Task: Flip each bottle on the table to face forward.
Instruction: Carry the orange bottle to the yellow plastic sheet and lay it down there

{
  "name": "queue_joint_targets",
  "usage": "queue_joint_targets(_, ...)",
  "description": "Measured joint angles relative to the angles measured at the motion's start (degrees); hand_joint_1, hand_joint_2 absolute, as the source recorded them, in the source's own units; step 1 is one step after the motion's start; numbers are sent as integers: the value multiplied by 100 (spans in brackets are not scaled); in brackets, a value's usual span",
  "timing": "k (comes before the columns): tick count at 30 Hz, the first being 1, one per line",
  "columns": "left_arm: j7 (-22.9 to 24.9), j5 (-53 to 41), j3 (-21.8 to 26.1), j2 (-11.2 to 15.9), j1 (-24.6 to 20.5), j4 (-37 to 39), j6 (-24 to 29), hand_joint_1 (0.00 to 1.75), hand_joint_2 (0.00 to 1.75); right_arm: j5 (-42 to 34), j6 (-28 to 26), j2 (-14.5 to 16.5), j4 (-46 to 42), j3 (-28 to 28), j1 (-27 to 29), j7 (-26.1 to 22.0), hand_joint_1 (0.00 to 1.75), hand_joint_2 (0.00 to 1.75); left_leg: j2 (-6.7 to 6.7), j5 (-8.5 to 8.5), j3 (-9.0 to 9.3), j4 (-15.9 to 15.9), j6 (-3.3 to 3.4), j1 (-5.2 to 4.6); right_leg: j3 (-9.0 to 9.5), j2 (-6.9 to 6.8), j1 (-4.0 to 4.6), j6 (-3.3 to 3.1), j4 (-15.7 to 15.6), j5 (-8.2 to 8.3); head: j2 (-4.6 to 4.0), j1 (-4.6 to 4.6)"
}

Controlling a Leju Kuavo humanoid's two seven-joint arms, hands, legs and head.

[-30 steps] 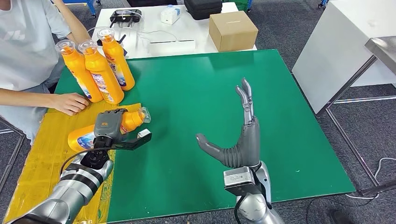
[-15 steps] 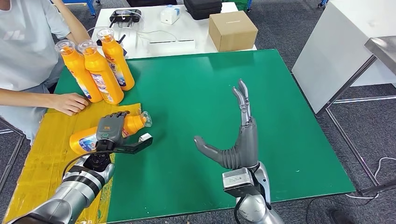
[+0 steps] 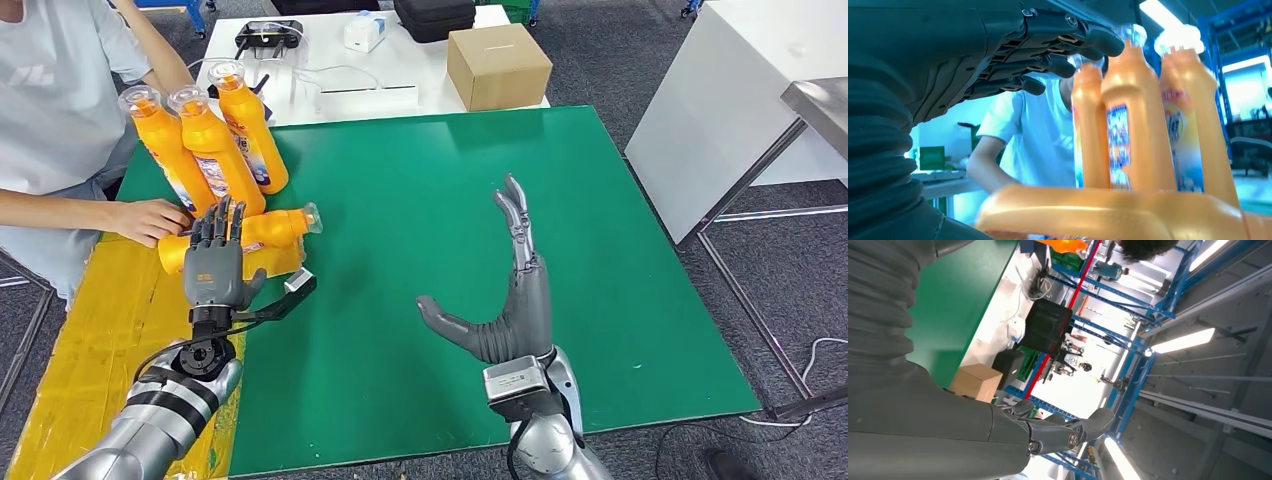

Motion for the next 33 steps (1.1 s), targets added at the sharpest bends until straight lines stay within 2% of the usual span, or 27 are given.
queue_joint_targets(4, -120, -1, -46, 105, 221, -576, 10, 0, 175, 1, -66, -34, 10, 13, 8, -17, 0, 175, 0, 0, 0, 0, 0, 0, 0, 0, 0, 0, 0, 0, 0, 0)
queue_joint_targets(7, -389, 14, 20, 122, 484, -1195, 17, 0, 175, -63, -79, -65, 11, 15, 32, -57, 0, 175, 1, 0, 0, 0, 0, 0, -1, 0, -1, 0, 0, 0, 0, 1)
queue_joint_targets(8, -612, 73, 77, 97, 590, -1448, 20, 0, 175, -113, -79, -74, 11, 14, 49, -84, 0, 175, 1, 0, 0, 0, 0, -1, -1, 0, -2, 0, 0, -1, 0, 0)
queue_joint_targets(10, -1527, 414, 343, -67, 840, -1984, 23, 0, 175, -211, -79, -88, 10, 13, 104, -143, 0, 175, 0, -1, -1, 0, 1, -1, -2, -1, -4, 2, -1, -2, 0, -1)
queue_joint_targets(12, -3009, 1281, 846, -435, 1120, -2483, 10, 0, 175, -332, -35, -106, -2, 6, 196, -186, 0, 175, -2, -4, -4, 0, 2, -3, -1, -1, -6, 3, -2, -3, 0, 2)
queue_joint_targets(14, -4234, 2830, 1263, -800, 1446, -2926, -211, 0, 175, -598, 192, -133, -44, -40, 364, -201, 0, 175, 2, -15, -1, 0, 4, -8, -1, 3, -8, 3, -3, -4, 0, 2)
queue_joint_targets(15, -4533, 3781, 1332, -893, 1634, -3147, -507, 0, 175, -779, 373, -152, -70, -92, 484, -202, 0, 175, 7, -22, 2, 0, 5, -10, 0, 7, -9, 4, -4, -4, 0, 1)
queue_joint_targets(17, -4740, 5856, 1301, -934, 2083, -3629, -1566, 0, 175, -1124, 716, -202, -115, -293, 798, -220, 0, 175, 14, -30, 6, 0, 8, -11, 0, 13, -10, 10, -6, -10, 0, -2)
queue_joint_targets(19, -4856, 7533, 1272, -896, 2595, -4094, -2824, 0, 175, -1334, 886, -249, -137, -624, 1144, -264, 0, 175, 12, -33, 6, 0, 8, -9, 2, 11, -9, 10, -6, -20, 0, -2)
queue_joint_targets(22, -4987, 8793, 1292, -823, 3234, -4547, -4143, 0, 175, -1481, 979, -286, -145, -1169, 1524, -315, 0, 175, 8, -38, 4, 0, 3, -7, 3, 8, -6, 4, -6, -27, 0, 0)
queue_joint_targets(25, -5001, 9177, 1355, -784, 3576, -4787, -4634, 0, 175, -1537, 1056, -291, -160, -1586, 1708, -328, 0, 175, 8, -44, 7, -1, -1, -7, 4, 9, -5, 1, -6, -28, 0, -1)
queue_joint_targets(33, -4860, 9505, 1509, -766, 4004, -4973, -5079, 0, 175, -1563, 1128, -185, -256, -2226, 1971, -362, 0, 175, 7, -43, 18, -2, -2, -4, 14, 9, -4, 0, -6, -29, 0, -1)
